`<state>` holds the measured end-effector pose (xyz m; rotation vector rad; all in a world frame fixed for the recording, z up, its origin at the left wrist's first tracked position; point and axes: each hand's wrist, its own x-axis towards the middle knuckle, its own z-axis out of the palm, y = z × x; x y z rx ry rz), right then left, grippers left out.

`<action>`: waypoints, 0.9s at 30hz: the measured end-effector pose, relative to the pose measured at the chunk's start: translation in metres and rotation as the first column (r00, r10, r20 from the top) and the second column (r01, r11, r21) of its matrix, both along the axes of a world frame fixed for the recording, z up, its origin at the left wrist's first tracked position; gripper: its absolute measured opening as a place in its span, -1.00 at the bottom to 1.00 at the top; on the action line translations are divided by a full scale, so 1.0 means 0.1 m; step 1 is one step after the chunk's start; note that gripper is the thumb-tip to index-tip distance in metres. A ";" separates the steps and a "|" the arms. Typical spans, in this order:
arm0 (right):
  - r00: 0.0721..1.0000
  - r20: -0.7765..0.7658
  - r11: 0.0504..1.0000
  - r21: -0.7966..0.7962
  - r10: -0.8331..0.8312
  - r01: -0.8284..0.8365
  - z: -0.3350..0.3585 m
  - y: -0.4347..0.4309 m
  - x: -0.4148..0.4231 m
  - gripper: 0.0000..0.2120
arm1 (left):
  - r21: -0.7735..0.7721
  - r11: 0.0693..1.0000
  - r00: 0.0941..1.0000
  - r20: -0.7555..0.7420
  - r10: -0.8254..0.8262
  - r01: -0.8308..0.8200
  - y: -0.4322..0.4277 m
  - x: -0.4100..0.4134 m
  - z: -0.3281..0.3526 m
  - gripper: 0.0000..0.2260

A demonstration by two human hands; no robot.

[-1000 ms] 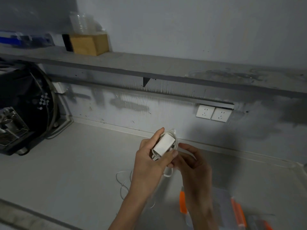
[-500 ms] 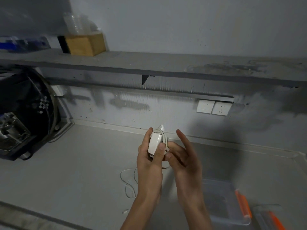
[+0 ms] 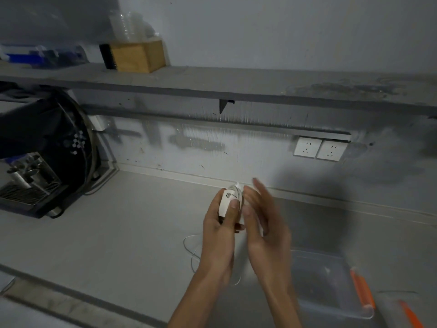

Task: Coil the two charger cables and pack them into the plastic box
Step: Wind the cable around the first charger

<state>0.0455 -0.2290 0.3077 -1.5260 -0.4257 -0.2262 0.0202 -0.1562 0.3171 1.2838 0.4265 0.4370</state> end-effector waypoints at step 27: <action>0.715 -0.389 0.809 0.176 0.581 -0.561 0.65 0.13 0.59 -0.89 | -0.088 0.939 0.932 0.185 -0.313 0.333 0.54 -0.50 0.32 -0.61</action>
